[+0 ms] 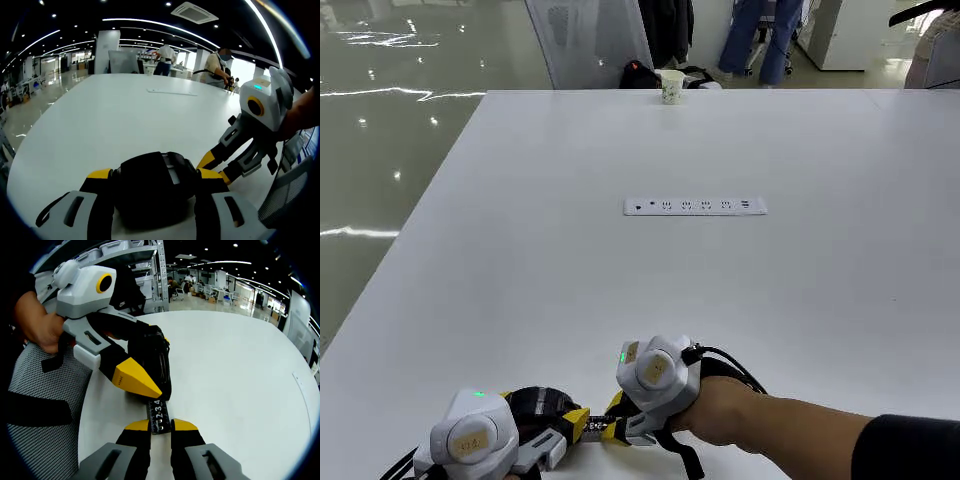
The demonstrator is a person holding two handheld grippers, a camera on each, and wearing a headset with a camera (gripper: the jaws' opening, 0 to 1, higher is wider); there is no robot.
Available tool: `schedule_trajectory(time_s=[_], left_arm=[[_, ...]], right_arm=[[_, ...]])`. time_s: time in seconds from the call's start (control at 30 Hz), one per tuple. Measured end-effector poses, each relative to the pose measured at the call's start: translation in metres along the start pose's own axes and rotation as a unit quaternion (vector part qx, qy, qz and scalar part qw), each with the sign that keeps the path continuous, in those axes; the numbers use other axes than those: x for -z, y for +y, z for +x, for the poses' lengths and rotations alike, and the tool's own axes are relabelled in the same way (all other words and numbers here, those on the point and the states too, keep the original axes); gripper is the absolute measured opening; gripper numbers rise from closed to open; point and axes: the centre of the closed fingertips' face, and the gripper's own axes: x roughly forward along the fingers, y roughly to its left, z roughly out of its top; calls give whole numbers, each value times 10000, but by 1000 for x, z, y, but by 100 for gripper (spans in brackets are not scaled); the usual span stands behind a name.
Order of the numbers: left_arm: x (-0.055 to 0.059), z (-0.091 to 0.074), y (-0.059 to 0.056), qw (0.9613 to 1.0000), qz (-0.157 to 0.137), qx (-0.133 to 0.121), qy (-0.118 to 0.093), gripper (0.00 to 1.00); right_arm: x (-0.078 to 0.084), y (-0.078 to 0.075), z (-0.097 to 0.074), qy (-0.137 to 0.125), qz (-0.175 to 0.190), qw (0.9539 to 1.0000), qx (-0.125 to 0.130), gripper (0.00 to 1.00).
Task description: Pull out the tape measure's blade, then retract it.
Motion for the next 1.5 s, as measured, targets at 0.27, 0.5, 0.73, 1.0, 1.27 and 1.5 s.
schedule_trajectory(time_s=[0.27,0.5,0.73,1.0,1.27,1.5], left_arm=[[1,0,0,10000,3,-1,-1,60],[1,0,0,10000,8,0,-3,60],[0,1,0,10000,6,-1,-5,60],[0,0,0,10000,-3,-3,-10,60],[0,0,-1,10000,-8,-2,-15,60],[0,0,0,10000,-14,-1,-18,61]], right_arm=[[-4,0,3,-61,-37,10000,13,12],[-5,1,4,-89,51,9999,-69,12],[-7,-1,7,-63,2,9999,-80,12],[-10,1,9,-19,-30,10000,-61,12],[-12,1,12,-76,-29,9999,-72,12],[-15,1,14,-115,-54,9999,-72,13]])
